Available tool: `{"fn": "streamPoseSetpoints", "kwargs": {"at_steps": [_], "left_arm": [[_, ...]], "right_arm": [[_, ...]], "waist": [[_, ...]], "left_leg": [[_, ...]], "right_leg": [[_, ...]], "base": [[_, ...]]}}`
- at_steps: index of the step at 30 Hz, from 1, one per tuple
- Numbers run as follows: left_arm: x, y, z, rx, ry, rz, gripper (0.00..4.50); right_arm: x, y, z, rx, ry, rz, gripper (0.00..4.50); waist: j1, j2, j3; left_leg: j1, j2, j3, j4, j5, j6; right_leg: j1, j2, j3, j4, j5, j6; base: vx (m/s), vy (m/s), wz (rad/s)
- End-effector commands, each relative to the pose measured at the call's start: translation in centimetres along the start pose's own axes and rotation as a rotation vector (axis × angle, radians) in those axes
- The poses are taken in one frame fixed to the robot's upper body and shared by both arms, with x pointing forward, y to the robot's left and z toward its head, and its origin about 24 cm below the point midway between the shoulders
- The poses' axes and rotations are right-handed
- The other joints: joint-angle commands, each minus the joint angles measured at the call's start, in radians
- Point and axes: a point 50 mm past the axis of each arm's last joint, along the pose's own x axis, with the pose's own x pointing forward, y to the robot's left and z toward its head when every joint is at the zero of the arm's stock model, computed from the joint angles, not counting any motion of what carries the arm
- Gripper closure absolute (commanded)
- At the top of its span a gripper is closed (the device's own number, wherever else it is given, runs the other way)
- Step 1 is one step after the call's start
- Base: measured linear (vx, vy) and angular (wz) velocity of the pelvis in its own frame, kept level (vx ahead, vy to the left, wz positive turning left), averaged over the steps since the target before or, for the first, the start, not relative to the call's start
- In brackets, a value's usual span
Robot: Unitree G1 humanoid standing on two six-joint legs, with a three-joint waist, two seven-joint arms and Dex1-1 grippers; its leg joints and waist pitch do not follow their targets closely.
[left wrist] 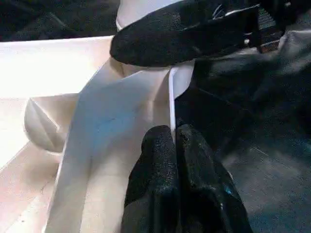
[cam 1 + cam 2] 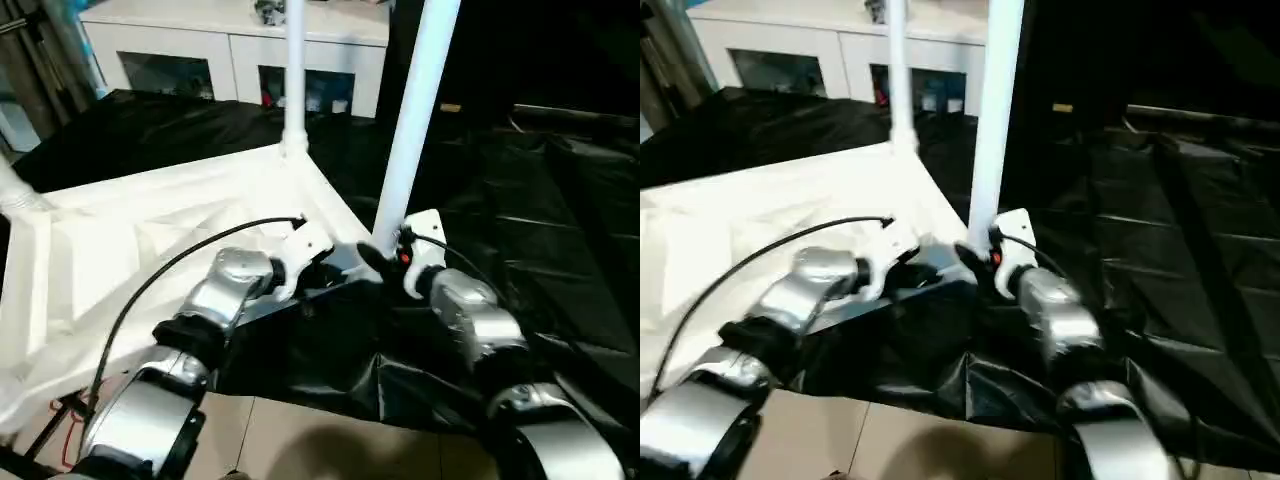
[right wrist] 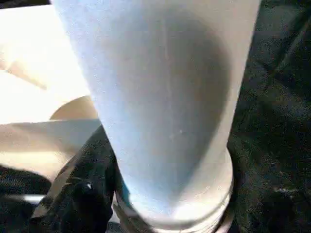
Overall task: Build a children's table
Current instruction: Rotate leg to tighten
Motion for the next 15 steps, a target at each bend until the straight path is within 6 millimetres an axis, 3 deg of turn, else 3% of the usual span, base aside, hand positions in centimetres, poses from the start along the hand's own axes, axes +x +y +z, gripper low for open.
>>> {"fn": "streamPoseSetpoints", "kwargs": {"at_steps": [1, 10, 15], "left_arm": [[1.5, -1.2, 2.5, 0.049, -0.082, -0.066, 4.50], [0.7, -1.6, 1.8, 0.068, -0.108, -0.155, 4.50], [-0.6, -1.5, 0.9, 0.083, -0.097, -0.219, 4.50]], "right_arm": [[0.6, 2.0, -2.3, 0.038, 0.103, 0.058, 1.06], [0.4, 2.2, -1.7, -0.004, 0.069, 0.178, 0.44], [-1.1, 0.9, -1.2, -0.045, 0.059, 0.312, 0.04]], "waist": [[-0.001, -0.001, -0.061], [0.004, -0.004, -0.063], [0.007, -0.005, -0.061]], "left_leg": [[0.010, 0.030, -0.019, -0.069, -0.246, 0.030], [0.008, 0.033, -0.018, -0.067, -0.225, 0.050], [0.007, 0.034, -0.016, -0.067, -0.217, 0.070]], "right_leg": [[0.044, -0.067, 0.056, -0.090, -0.274, -0.189], [0.049, -0.070, 0.058, -0.082, -0.214, -0.214], [0.051, -0.068, 0.057, -0.080, -0.196, -0.222]], "base": [[0.000, 0.000, 0.00], [0.000, 0.000, 0.00], [0.000, 0.000, 0.00]]}}
